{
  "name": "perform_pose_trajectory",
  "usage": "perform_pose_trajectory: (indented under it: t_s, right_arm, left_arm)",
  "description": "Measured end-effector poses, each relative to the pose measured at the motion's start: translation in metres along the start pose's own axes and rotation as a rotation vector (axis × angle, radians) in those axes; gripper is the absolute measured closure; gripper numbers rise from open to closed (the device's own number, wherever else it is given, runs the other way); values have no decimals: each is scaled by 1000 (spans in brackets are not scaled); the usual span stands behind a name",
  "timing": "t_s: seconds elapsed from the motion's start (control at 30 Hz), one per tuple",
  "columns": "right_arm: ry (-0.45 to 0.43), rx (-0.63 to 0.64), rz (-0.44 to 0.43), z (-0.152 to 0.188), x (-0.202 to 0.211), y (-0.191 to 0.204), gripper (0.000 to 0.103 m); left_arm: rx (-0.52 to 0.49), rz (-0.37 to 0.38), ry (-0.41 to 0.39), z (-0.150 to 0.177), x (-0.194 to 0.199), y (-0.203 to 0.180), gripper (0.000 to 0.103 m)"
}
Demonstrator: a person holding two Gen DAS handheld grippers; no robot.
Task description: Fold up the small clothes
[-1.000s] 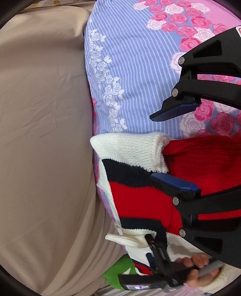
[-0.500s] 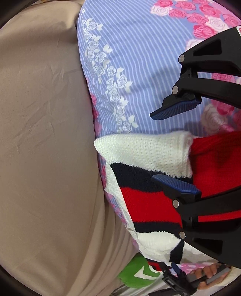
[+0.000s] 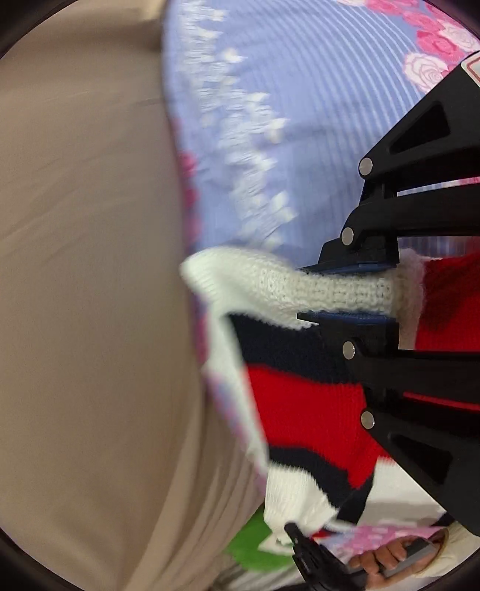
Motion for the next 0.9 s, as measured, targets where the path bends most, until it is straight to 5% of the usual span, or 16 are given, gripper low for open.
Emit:
perform_pose_trajectory:
  t_s: [0.07,0.17,0.23,0.3,0.4,0.5,0.6,0.63,0.77,0.83,0.87,0.9]
  right_arm:
    - [-58,42,-4,-1,9,9,88]
    - [148,58,178,31,-46,-21,89]
    - [130,11,154,31,-42,-27,89]
    - [64,-9,102,20,-22,-21,88]
    - [91,-15,174,23,-18,-36,84]
    - [79,-76,81,34,4,-32,73]
    - [111,17,57,58,18,-20,37]
    - [133,65,63,67,17,-15,37]
    - [166,183,137,71,5,-1,38]
    - [131,185,183,59,0,-1,63]
    - [114,155,189,53,2,-4,84]
    - [73,97,163,43,8,-9,85]
  left_arm:
    - [-22,-31,-32,-2,6,5,96]
    - [-43,-112,97,36,-34,23,96]
    - [-21,-125,170,63,-56,34,96]
    - [-44,-125,122,65,-52,31,96]
    - [-52,-129,114,67,-52,27,93]
    - [-18,-88,118,65,-51,28,93]
    - [15,-53,123,66,-50,32,92]
    - [14,-53,122,65,-47,35,92]
    - [-20,-80,117,66,-47,32,91]
    - [-32,-89,117,66,-46,32,91]
    - [-35,-90,117,66,-47,31,91]
    - [-39,-91,120,67,-50,26,91]
Point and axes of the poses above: each gripper's, at about its wrist camera, not at the fingertips, and x roughly against the way its jaws point, y to its left, z to its underside, the point moved 8 cm from there along -x, roughly the way its jaws point, and after that the axes turned 1 degree about -x, right-handed, at the moved point
